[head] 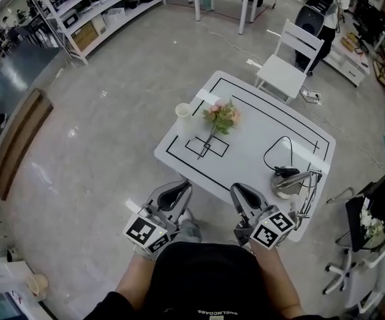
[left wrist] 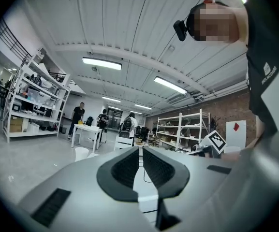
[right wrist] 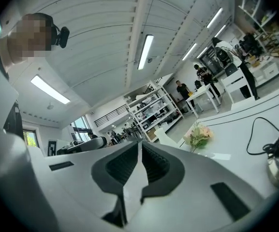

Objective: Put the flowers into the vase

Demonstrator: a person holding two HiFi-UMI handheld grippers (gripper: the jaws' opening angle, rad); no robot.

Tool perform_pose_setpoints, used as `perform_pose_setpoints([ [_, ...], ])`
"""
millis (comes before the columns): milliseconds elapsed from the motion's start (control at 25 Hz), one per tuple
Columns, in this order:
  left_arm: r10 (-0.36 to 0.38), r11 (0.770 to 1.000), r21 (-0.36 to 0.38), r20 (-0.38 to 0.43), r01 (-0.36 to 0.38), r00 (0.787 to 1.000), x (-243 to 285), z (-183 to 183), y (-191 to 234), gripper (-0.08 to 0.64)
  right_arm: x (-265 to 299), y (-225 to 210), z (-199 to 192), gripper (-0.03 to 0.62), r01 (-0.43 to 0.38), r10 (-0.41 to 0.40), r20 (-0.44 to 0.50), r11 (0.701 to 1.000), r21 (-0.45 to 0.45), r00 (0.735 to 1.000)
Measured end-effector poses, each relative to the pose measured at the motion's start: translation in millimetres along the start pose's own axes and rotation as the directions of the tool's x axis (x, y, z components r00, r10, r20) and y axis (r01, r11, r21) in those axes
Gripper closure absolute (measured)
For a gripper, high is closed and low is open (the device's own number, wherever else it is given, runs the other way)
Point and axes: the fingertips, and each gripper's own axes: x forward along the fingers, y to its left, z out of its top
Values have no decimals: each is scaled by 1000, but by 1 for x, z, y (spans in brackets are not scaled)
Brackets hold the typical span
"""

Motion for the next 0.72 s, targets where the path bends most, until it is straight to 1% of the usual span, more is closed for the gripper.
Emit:
perform_pose_setpoints([
  [160, -21, 1000, -10, 4, 21, 1000, -1, 8, 43, 552, 26, -17, -3, 580, 82, -82, -12, 995, 49, 997],
  [360, -41, 999, -16, 20, 41, 999, -9, 17, 85, 540, 54, -36, 2, 575, 160, -159, -13, 986, 40, 987],
  [560, -44, 998, -53, 14, 45, 999, -24, 14, 118, 526, 75, -47, 10, 541, 215, -215, -17, 976, 42, 976],
  [720, -32, 997, -66, 17, 34, 999, -33, 13, 133, 520, 89, -58, 8, 503, 255, -252, -49, 964, 75, 966],
])
